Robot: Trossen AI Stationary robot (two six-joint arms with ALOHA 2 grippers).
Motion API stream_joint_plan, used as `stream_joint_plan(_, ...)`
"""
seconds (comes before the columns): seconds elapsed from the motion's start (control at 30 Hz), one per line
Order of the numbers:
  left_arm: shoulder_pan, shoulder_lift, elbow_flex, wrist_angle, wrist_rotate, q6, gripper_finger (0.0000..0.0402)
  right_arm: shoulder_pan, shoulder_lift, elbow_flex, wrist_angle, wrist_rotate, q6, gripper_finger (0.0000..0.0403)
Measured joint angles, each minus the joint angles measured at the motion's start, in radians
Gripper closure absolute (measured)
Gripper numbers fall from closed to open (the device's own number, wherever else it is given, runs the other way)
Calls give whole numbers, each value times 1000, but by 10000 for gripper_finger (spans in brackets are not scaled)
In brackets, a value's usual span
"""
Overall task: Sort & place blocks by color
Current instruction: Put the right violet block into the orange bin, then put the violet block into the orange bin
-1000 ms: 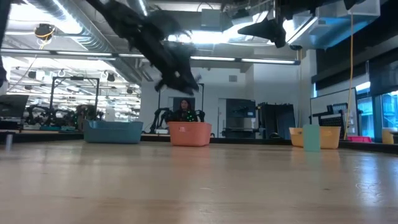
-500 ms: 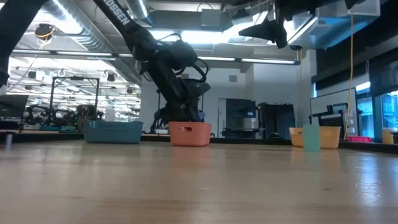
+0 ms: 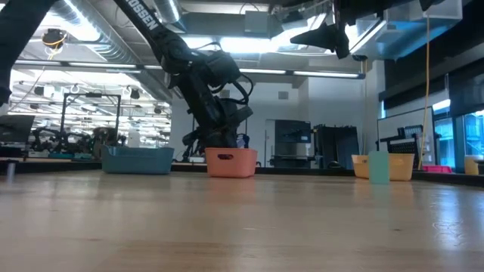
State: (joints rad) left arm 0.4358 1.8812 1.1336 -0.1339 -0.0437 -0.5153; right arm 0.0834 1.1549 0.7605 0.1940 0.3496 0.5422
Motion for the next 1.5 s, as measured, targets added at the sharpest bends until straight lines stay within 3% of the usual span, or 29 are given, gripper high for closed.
stream_joint_plan(0.6,0,0,0,-9,0,2,282,0,0,0,0,0,5,62)
stream_joint_plan(1.1,41,-4,0,-10,41,9,189,0,0,1,0,0,30,62)
stream_joint_plan(1.23,65,-37,-1,-11,91,35,177,0,0,1,0,0,29,62)
stream_joint_plan(1.5,79,-173,-1,1,81,120,175,0,0,1,2,24,23,62)
